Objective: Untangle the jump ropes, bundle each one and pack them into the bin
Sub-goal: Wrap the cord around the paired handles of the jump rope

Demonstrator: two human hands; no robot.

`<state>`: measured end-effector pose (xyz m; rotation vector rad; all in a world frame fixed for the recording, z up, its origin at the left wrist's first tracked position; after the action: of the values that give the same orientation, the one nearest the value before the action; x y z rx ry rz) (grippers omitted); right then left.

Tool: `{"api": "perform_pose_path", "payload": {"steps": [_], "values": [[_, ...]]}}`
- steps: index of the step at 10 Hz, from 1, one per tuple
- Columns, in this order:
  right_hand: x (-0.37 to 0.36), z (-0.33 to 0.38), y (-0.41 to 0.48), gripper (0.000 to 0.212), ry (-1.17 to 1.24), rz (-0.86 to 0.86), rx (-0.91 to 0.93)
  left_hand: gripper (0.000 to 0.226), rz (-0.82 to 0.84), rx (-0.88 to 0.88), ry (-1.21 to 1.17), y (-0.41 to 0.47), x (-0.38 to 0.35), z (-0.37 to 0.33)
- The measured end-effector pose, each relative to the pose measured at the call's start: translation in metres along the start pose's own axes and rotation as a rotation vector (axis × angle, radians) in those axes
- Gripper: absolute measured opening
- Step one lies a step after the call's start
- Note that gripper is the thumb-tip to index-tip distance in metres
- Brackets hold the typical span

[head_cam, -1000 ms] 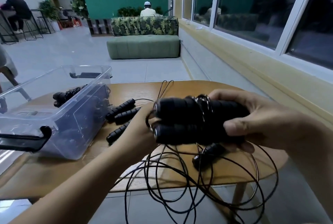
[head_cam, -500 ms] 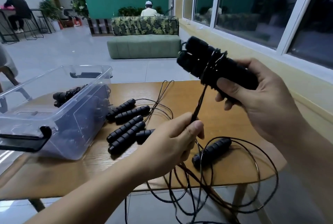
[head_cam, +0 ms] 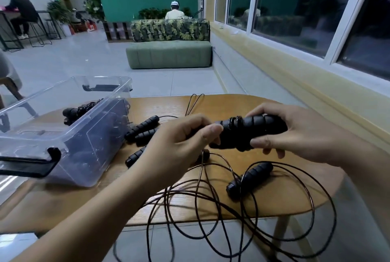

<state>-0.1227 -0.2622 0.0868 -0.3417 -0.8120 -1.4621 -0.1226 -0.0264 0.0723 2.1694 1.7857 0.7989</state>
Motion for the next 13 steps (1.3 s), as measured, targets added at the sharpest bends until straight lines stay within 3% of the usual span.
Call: {"api": "perform_pose_path", "payload": {"steps": [2,3,4,5,6,7,8,9,11,13], "values": [[-0.018,0.023,-0.02,0.04,0.287,0.425,-0.023,0.027,-0.089,-0.045,-0.06,0.008,0.012,0.0],[-0.022,0.037,-0.028,0.047,0.441,0.558,-0.001,0.022,-0.058,-0.043,-0.192,0.008,0.009,0.001],[-0.023,0.044,-0.027,0.046,0.645,0.539,0.016,0.032,0.104,-0.225,-0.021,-0.005,0.007,-0.004],[-0.023,0.049,-0.023,0.043,0.83,0.422,0.011,0.026,0.17,0.0,-0.279,-0.006,0.007,0.026],[-0.024,0.049,-0.019,0.048,0.912,0.291,-0.009,0.054,0.014,0.088,0.023,-0.008,-0.022,0.016],[-0.025,0.048,-0.014,0.047,0.913,0.159,0.027,0.037,0.055,0.039,0.147,-0.013,-0.039,0.019],[-0.016,0.033,-0.001,0.042,0.784,-0.111,0.037,0.025,0.21,0.118,0.224,-0.02,-0.055,0.02],[-0.007,0.022,0.005,0.033,0.497,-0.292,0.089,0.023,0.313,0.089,0.402,-0.031,-0.065,0.012],[-0.012,0.018,0.004,0.029,0.011,-0.272,0.1,0.021,0.297,-0.04,0.568,-0.023,-0.052,-0.006],[-0.031,0.017,0.005,0.03,0.004,-0.079,0.123,0.019,0.06,-0.248,0.43,-0.003,-0.02,-0.023]]}}
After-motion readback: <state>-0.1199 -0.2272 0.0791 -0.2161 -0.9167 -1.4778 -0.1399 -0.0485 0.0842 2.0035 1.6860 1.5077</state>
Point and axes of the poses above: each hand's wrist, its own y-axis towards the middle knuckle, its own x-axis out of the back of the hand, z = x × y, the point moved 7 cm from there along y, towards the middle knuckle, and after that the axes turned 12 degrees about -z, right-handed, at the moved point
